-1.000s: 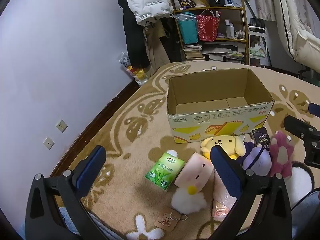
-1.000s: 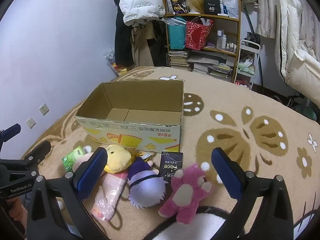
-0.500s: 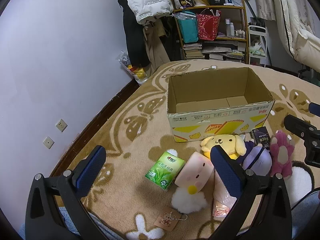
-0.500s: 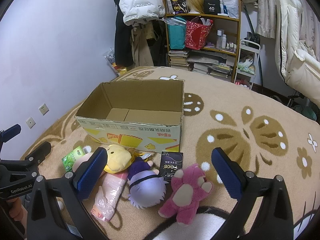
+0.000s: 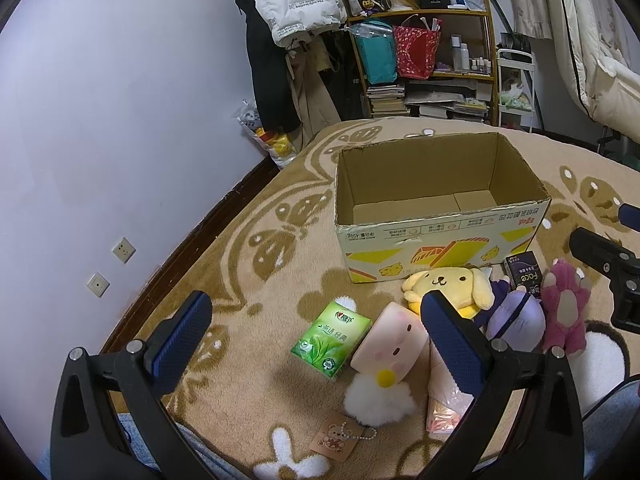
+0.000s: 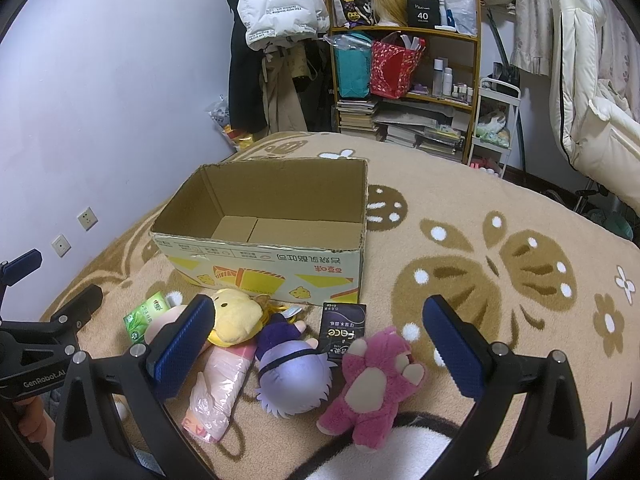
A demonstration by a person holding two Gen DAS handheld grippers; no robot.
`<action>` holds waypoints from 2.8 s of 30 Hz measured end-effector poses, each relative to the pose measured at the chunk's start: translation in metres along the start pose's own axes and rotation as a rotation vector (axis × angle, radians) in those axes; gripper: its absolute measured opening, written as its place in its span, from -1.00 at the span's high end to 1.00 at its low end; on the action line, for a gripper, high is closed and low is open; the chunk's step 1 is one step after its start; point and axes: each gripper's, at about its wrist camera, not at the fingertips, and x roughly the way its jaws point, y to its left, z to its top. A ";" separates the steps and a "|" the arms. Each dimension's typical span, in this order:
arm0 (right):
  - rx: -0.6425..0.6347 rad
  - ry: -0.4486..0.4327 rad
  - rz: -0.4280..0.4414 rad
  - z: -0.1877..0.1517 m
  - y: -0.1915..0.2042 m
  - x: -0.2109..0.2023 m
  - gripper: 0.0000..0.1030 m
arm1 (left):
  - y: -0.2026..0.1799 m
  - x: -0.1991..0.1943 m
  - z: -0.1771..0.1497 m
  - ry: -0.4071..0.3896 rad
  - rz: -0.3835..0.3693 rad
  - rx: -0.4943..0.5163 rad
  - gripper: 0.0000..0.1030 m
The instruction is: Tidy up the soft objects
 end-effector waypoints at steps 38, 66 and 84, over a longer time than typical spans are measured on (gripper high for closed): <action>0.000 0.003 -0.001 -0.001 0.000 0.002 -1.00 | -0.003 0.002 -0.001 0.013 0.006 0.019 -1.00; -0.002 0.003 -0.003 -0.001 0.002 0.002 -1.00 | -0.003 0.002 -0.002 0.017 0.009 0.025 -1.00; -0.007 0.007 -0.004 -0.001 0.003 0.002 -1.00 | -0.004 0.007 0.002 0.030 0.026 0.052 -1.00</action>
